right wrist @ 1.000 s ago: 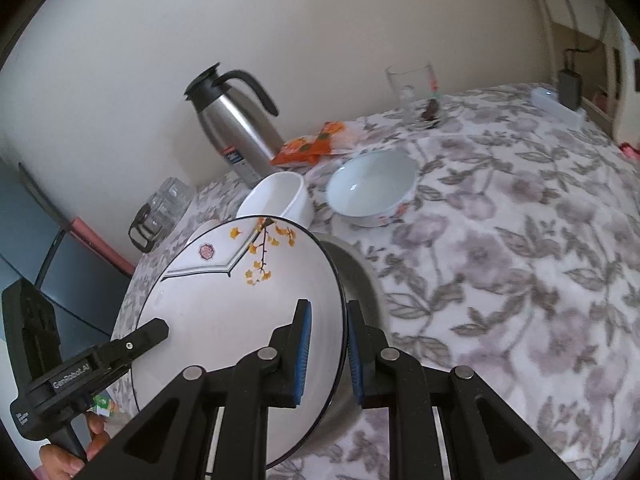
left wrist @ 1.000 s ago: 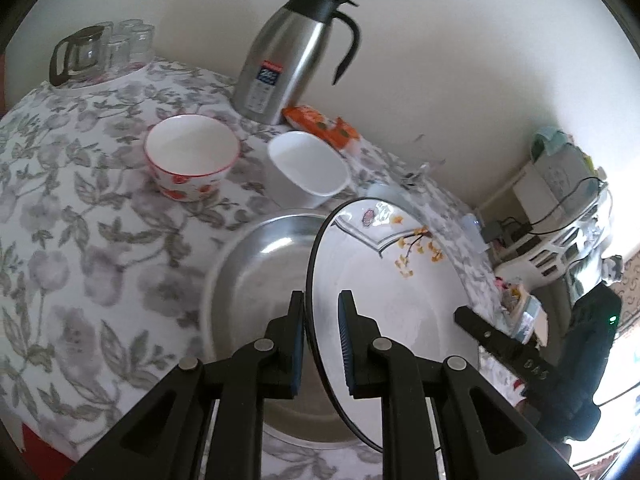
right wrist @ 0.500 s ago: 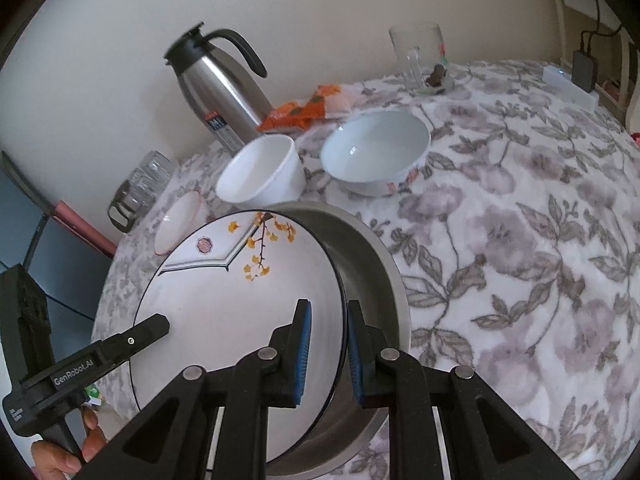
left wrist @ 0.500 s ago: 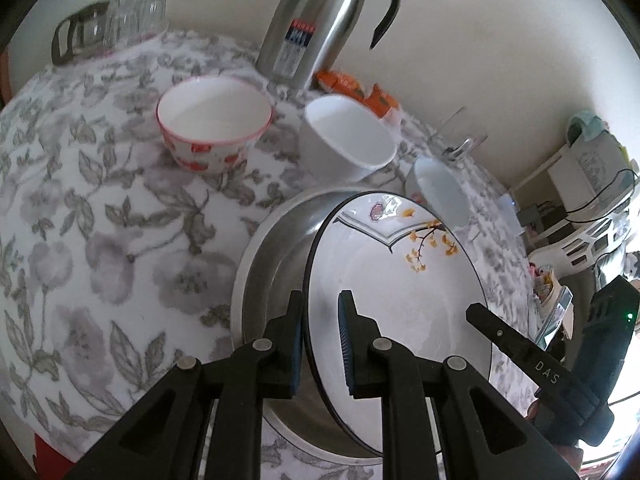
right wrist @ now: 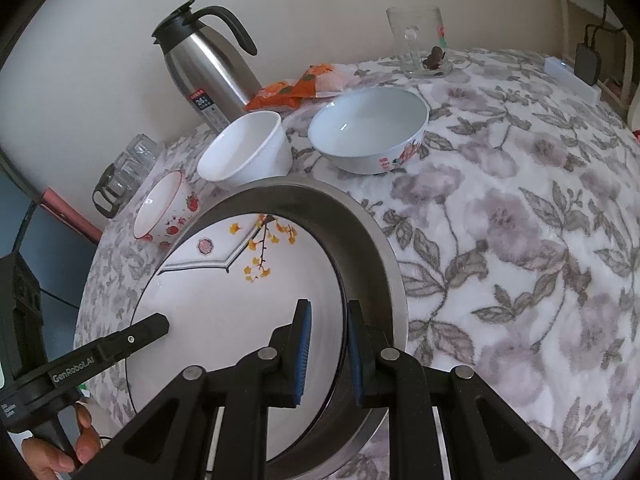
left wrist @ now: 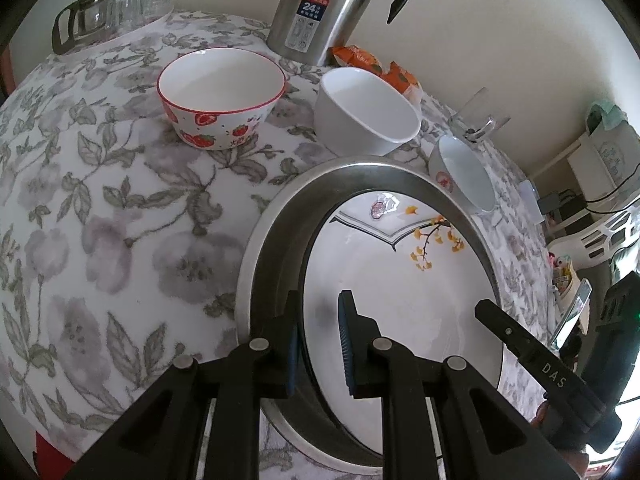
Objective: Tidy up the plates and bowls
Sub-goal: 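Carry the yellow-blossom plate over the steel basin and lower it inside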
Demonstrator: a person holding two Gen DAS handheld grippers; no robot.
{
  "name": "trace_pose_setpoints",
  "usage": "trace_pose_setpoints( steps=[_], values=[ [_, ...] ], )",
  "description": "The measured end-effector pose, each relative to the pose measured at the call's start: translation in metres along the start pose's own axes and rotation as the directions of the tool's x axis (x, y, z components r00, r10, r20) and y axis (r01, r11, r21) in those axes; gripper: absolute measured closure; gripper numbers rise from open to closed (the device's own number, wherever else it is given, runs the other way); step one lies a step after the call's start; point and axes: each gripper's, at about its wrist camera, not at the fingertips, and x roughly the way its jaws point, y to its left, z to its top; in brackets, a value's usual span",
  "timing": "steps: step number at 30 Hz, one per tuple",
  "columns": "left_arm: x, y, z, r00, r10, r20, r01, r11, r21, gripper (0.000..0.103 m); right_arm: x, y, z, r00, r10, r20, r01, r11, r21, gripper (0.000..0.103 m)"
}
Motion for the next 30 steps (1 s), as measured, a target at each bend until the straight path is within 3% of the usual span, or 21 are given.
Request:
trace_pose_setpoints(
  steps=[30],
  values=[
    [0.021, -0.002, 0.005, 0.999, 0.043, -0.013, -0.043, 0.999, 0.012, 0.083, 0.009, 0.003, 0.000, 0.999, -0.039, 0.008, 0.039, 0.999, -0.021, 0.084]
  ],
)
